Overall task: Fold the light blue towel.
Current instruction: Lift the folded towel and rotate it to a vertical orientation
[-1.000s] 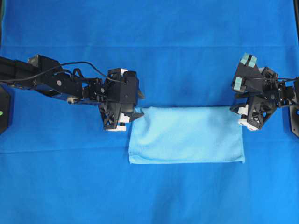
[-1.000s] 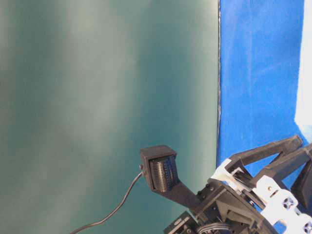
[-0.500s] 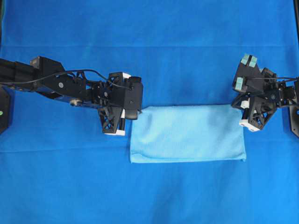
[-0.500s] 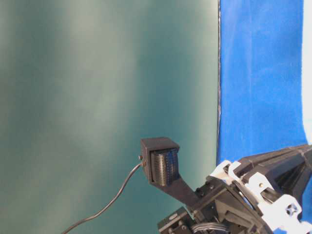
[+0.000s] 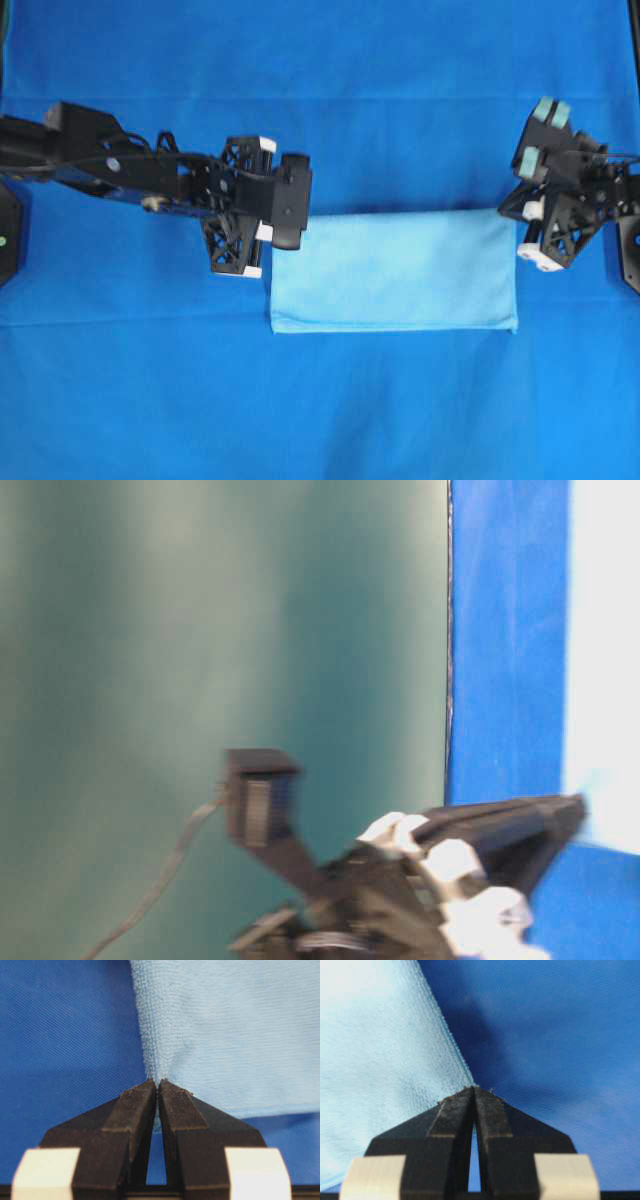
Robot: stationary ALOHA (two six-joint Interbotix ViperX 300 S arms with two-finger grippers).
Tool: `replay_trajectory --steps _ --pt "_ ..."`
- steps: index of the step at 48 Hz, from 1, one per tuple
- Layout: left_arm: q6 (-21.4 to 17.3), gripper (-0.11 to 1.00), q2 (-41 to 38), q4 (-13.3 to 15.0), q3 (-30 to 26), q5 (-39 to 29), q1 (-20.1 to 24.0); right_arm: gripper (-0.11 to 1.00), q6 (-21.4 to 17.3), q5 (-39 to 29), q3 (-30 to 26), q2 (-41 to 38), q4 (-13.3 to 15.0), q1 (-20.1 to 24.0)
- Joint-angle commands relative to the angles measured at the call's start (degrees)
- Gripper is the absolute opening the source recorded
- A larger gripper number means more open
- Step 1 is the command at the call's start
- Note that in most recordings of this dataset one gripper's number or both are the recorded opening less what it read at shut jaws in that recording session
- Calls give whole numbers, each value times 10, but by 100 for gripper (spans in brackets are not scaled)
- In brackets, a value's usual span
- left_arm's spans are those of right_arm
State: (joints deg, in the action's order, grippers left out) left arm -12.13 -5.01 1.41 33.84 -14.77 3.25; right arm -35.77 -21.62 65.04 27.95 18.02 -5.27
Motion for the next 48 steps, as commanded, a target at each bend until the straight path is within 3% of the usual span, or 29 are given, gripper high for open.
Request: replay_trajectory --steps 1,14,24,41,48 --pt "3 3 36 0 -22 -27 2 0 4 -40 -25 40 -1 11" --pt "1 3 82 0 -60 -46 -2 0 14 -109 -63 132 0 34" --pt "-1 3 112 0 -64 -48 -2 0 24 -156 -93 159 0 34" --pt "7 3 138 0 -50 -44 -9 0 25 -149 -99 152 5 34" --pt "17 3 136 0 -52 -40 -25 0 18 -139 -100 151 31 32"
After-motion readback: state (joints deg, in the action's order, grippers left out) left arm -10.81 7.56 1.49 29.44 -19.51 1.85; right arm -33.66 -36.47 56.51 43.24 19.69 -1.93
